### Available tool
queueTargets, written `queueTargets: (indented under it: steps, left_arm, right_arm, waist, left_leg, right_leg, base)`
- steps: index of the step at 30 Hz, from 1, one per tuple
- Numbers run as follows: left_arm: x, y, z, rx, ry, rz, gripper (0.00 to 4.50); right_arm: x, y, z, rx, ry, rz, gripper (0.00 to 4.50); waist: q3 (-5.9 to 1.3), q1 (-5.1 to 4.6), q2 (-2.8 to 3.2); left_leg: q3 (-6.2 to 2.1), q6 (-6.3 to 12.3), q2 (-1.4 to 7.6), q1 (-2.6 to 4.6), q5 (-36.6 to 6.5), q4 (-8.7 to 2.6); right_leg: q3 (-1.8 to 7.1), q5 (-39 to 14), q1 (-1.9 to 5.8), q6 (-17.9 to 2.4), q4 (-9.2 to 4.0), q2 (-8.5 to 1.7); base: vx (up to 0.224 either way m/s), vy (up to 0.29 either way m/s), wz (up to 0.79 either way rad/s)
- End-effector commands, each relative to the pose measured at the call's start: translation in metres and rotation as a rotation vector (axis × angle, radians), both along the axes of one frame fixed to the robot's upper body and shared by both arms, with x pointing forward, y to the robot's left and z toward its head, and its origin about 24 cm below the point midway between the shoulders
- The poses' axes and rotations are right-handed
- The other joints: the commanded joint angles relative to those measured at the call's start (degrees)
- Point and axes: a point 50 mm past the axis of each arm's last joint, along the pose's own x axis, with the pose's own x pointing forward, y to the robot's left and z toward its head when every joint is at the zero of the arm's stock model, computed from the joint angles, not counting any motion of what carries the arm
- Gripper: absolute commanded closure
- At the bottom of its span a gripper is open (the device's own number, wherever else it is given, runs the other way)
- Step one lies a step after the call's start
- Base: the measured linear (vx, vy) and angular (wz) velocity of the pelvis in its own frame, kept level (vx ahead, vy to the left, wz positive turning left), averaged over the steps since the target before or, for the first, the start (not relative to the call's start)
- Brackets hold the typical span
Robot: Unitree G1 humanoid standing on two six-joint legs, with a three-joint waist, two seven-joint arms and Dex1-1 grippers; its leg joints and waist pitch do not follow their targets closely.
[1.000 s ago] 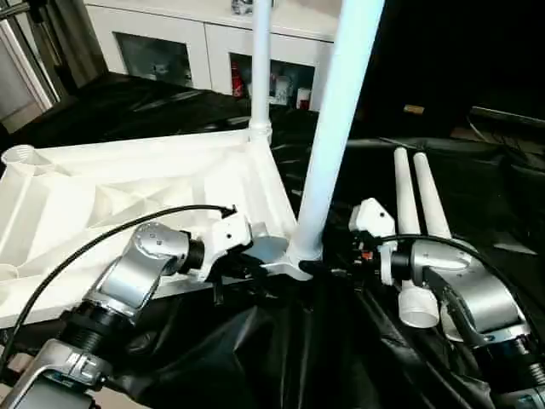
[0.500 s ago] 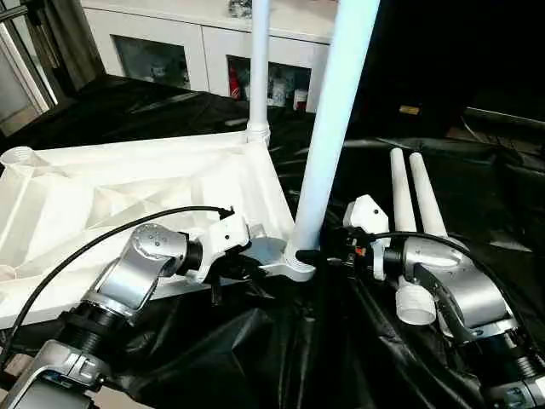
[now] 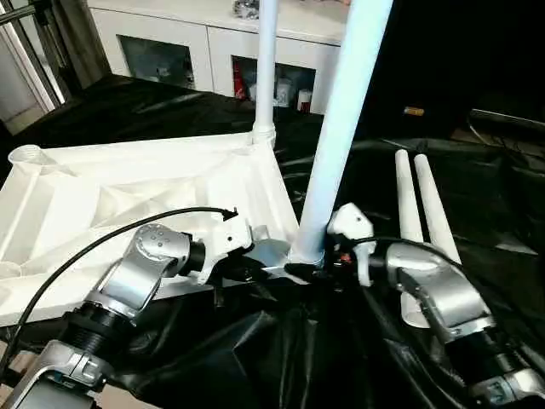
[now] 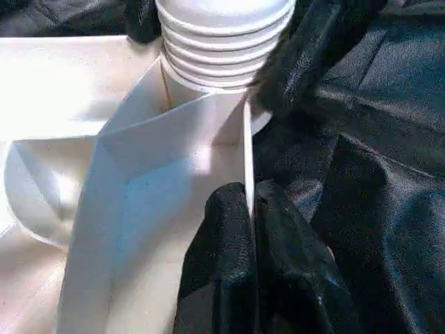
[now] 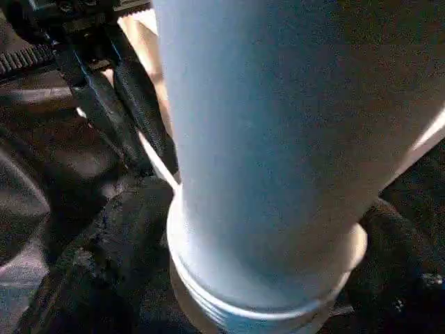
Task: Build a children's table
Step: Rotate leg to tighten
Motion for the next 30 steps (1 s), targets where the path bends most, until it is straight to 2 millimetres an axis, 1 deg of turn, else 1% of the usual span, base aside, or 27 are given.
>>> queueTargets:
  steps: [1, 5, 6, 8, 10, 13, 14, 16, 17, 18, 20, 25, 30]
  left_arm:
    - [0.001, -0.020, 0.017, -0.111, -0.064, -0.083, 4.50]
    - [0.001, -0.019, 0.016, -0.108, -0.061, -0.084, 4.50]
    - [0.000, -0.018, 0.016, -0.106, -0.058, -0.085, 4.50]
    - [0.000, -0.018, 0.015, -0.105, -0.057, -0.086, 4.50]
    - [0.000, -0.018, 0.014, -0.100, -0.050, -0.091, 4.50]
    - [0.000, -0.018, 0.014, -0.099, -0.049, -0.091, 4.50]
    - [0.000, -0.018, 0.014, -0.098, -0.048, -0.090, 4.50]
    - [0.000, -0.017, 0.013, -0.096, -0.047, -0.089, 4.50]
    - [0.000, -0.017, 0.013, -0.095, -0.047, -0.089, 4.50]
    - [0.000, -0.017, 0.013, -0.095, -0.046, -0.089, 4.50]
    - [0.000, -0.017, 0.012, -0.093, -0.044, -0.089, 4.50]
    - [0.000, -0.016, 0.012, -0.089, -0.043, -0.090, 4.50]
    - [0.001, -0.016, 0.012, -0.086, -0.043, -0.091, 4.50]
  right_arm:
    - [0.000, 0.006, -0.002, 0.001, 0.013, 0.019, 0.78]
    - [-0.001, 0.007, 0.000, 0.031, 0.021, 0.029, 0.78]
    - [-0.001, 0.007, 0.000, 0.034, 0.021, 0.030, 0.78]
    - [-0.001, 0.007, 0.000, 0.035, 0.021, 0.029, 0.78]
    - [-0.004, 0.005, -0.001, 0.039, 0.024, 0.033, 0.78]
    - [-0.006, 0.003, -0.001, 0.045, 0.023, 0.035, 0.78]
    - [-0.007, 0.002, 0.000, 0.054, 0.024, 0.033, 0.78]
    - [-0.008, -0.001, 0.001, 0.067, 0.025, 0.022, 0.78]
    - [-0.008, -0.002, 0.001, 0.070, 0.025, 0.015, 0.78]
    - [-0.009, -0.004, 0.001, 0.075, 0.029, 0.007, 0.49]
    - [-0.008, -0.007, 0.001, 0.076, 0.025, -0.011, 0.43]
    - [-0.006, -0.010, 0.004, 0.086, 0.008, -0.032, 0.43]
    - [-0.006, -0.009, 0.005, 0.096, 0.007, -0.028, 0.43]
  waist:
    - [-3.75, -0.02, -0.10]
    - [-3.78, -0.06, -0.12]
    - [-3.82, -0.04, 0.16]
    - [-3.83, -0.04, 0.06]
    - [-3.87, -0.05, 0.18]
    - [-3.87, 0.00, 0.15]
    - [-3.85, 0.11, 0.05]
    - [-3.85, 0.20, 0.16]
    - [-3.81, 0.25, 0.08]
    - [-3.85, 0.26, 0.24]
    - [-3.78, 0.31, 0.19]
    - [-3.86, 0.31, 0.38]
    - [-3.86, 0.33, 0.31]
  left_leg:
    - [-0.06, 2.41, 1.73, -0.19, -1.53, -3.49]
    - [-0.07, 2.51, 1.71, -0.22, -1.47, -3.46]
    - [-0.08, 2.52, 1.71, -0.18, -1.42, -3.43]
    - [-0.07, 2.55, 1.70, -0.16, -1.36, -3.40]
    - [-0.08, 2.51, 1.70, -0.19, -1.29, -3.39]
    - [-0.06, 2.62, 1.71, -0.15, -1.31, -3.37]
    - [-0.04, 2.77, 1.70, -0.17, -1.31, -3.35]
    - [-0.06, 2.79, 1.72, -0.17, -1.52, -3.37]
    - [-0.05, 2.76, 1.75, -0.18, -1.88, -3.38]
    - [-0.09, 2.67, 1.73, -0.14, -1.89, -3.39]
    - [-0.06, 2.49, 1.75, -0.15, -2.47, -3.43]
    - [-0.13, 2.46, 1.71, -0.22, -1.99, -3.38]
    - [-0.12, 2.47, 1.69, -0.27, -1.99, -3.38]
  right_leg:
    - [2.55, 0.85, 3.72, -12.75, -3.22, -4.37]
    - [2.53, 1.18, 3.74, -12.68, -3.18, -4.33]
    - [2.54, 1.44, 3.72, -12.76, -3.18, -4.34]
    - [2.53, 1.84, 3.72, -12.89, -3.15, -4.29]
    - [2.51, 2.33, 3.77, -13.03, -3.11, -4.30]
    - [2.50, 2.67, 3.73, -13.22, -3.09, -4.26]
    - [2.53, 2.66, 3.77, -13.16, -3.11, -4.29]
    - [2.53, 2.16, 3.77, -13.10, -3.15, -4.34]
    - [2.55, 1.59, 3.76, -12.99, -3.22, -4.35]
    - [2.52, 1.42, 3.74, -13.06, -3.19, -4.33]
    - [2.53, 0.47, 3.72, -12.88, -3.32, -4.32]
    - [2.49, 1.25, 3.73, -12.90, -3.20, -4.31]
    - [2.46, 0.98, 3.77, -12.76, -3.26, -4.32]
  base:
    - [0.000, 0.000, 0.00]
    - [0.000, 0.000, 0.00]
    - [0.000, 0.000, 0.00]
    - [0.000, 0.000, 0.00]
    - [0.000, 0.000, 0.00]
    - [0.000, 0.000, 0.00]
    - [0.000, 0.000, 0.00]
    - [0.000, 0.000, 0.00]
    - [0.000, 0.000, 0.00]
    - [0.000, 0.000, 0.00]
    - [0.000, 0.000, 0.00]
    - [0.000, 0.000, 0.00]
    - [0.000, 0.000, 0.00]
